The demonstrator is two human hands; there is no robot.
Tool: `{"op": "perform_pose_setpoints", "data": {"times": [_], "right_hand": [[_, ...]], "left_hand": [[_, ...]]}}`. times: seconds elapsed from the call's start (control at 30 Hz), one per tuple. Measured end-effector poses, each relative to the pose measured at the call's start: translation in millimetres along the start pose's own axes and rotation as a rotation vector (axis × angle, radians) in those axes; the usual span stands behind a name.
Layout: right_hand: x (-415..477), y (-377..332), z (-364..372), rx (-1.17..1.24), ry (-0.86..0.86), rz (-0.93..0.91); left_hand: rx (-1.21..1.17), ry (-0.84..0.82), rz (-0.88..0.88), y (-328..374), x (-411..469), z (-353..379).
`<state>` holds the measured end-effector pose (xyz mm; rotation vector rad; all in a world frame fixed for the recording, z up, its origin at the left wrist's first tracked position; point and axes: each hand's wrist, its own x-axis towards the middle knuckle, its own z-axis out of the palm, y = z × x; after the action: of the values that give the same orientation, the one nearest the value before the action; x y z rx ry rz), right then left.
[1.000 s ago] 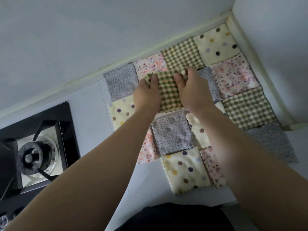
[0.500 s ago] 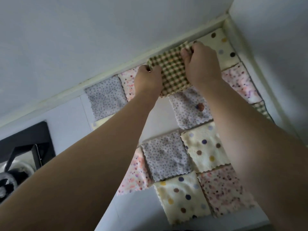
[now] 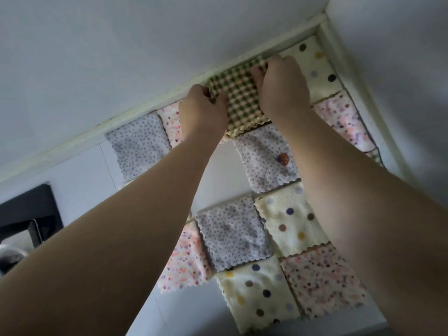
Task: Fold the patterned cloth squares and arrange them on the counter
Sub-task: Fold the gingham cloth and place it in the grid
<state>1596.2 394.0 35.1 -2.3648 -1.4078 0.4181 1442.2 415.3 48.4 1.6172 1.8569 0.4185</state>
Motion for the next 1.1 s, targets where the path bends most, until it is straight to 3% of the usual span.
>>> {"op": "perform_pose_setpoints", "data": {"times": [0.1, 0.17, 0.27, 0.3, 0.37, 0.43, 0.5, 0.57, 0.73, 0.83, 0.97, 1.1], "right_hand": [[0, 0, 3, -0.039, 0.025, -0.009], [-2, 0, 6, -0.059, 0.068, -0.02], [-7, 1, 4, -0.123, 0.236, -0.091], [-10, 1, 2, -0.128, 0.289, -0.148], [-13, 4, -3, -0.118, 0.3, -0.305], [-14, 11, -4, -0.191, 0.18, -0.468], [-13, 20, -4, -0.3, -0.003, -0.508], [-11, 26, -2, -0.373, -0.123, -0.431], [-13, 21, -3, -0.438, -0.19, -0.333], [-18, 10, -18, -0.381, -0.169, -0.339], [-58, 18, -55, -0.294, -0.038, -0.247], [-123, 52, -84, -0.229, -0.065, 0.044]], "left_hand": [[0.025, 0.018, 0.012, 3, -2, -2], [0.156, 0.082, 0.111, 4, -7, -5], [0.334, 0.205, 0.54, 1, -13, -8], [0.374, 0.174, 0.661, -1, -13, -7], [0.46, 0.0, 0.738, -3, -13, -6], [0.535, -0.158, 0.676, -3, -10, -5], [0.569, -0.242, 0.613, -4, -7, -4], [0.589, -0.279, 0.588, -4, -5, -5], [0.702, -0.32, 0.56, 0, -9, -4], [0.658, -0.261, 0.544, 14, -23, -7], [0.539, -0.182, 0.763, 27, -79, -8], [0.478, -0.367, 0.957, 22, -142, 13]]}}
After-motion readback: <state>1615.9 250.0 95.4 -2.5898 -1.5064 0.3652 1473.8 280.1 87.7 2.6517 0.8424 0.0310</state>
